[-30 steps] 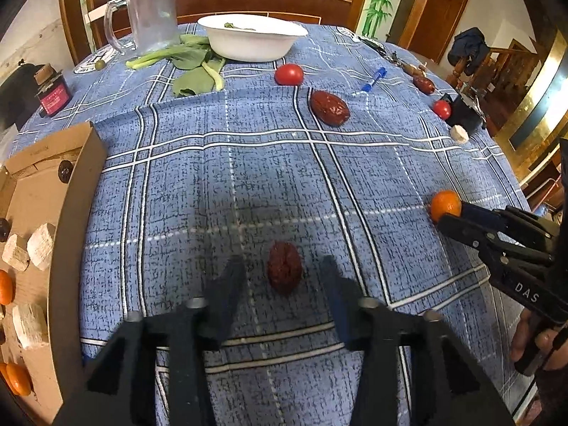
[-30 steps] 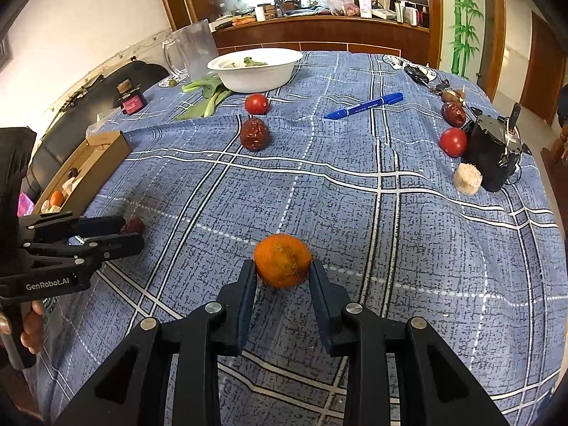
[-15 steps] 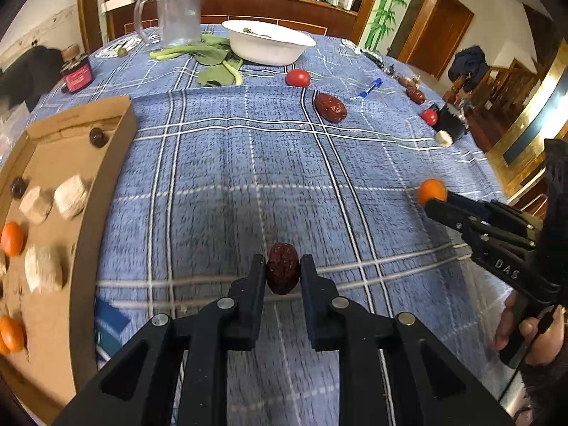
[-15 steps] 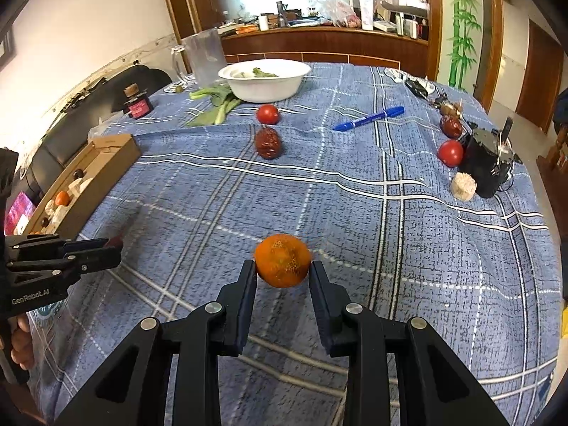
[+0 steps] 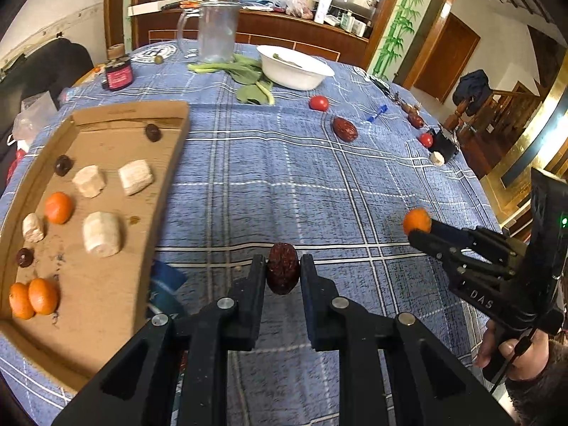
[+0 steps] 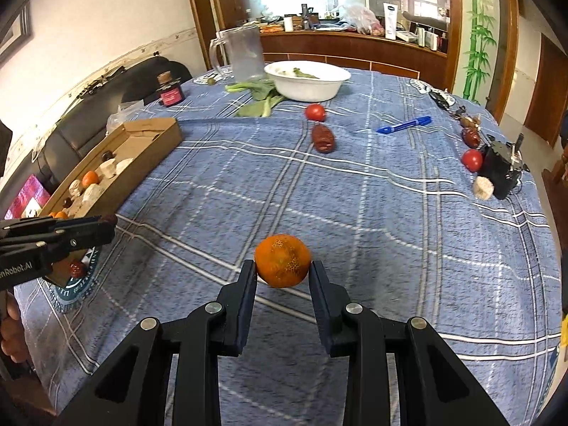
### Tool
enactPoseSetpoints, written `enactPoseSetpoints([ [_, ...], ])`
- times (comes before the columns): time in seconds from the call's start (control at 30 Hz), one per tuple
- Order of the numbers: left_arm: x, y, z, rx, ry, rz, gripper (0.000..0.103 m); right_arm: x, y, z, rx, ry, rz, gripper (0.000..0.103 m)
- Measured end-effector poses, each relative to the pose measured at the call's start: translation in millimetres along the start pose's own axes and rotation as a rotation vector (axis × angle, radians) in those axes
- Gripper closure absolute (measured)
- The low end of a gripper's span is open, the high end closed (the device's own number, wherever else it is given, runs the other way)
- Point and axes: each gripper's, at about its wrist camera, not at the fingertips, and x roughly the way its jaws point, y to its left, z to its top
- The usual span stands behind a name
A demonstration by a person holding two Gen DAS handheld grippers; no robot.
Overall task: Organize fruits
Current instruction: 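Carry the held tangerine and red date over the cardboard tray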
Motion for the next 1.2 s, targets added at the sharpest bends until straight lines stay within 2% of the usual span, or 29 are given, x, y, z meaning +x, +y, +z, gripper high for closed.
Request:
enactPoseSetpoints([
  [0.43,-36.0,54.3,-8.1,-0.07,-0.045,0.054,0.084,5.3,57.2,19.2,-0.077,-0.018,0.047,0.07],
  [0.77,-70.0,118.2,-20.3,-0.175,-0.086,0.148,0.084,16.4,103.5,48.9,-0.152,-0.047,0.121,0.07],
  [0.93,-79.2,147.0,-29.0,-0.225,-0.088,0.194,0.084,25.8,127.9,68.9,-0.199,-0.054,0.16,0.07],
  [1.2,-77.6,163.7,-37.0,-0.255,-0.064,0.202,0.084,50.7,162.1,99.6,-0.263,-0.047,0.199,0.07],
])
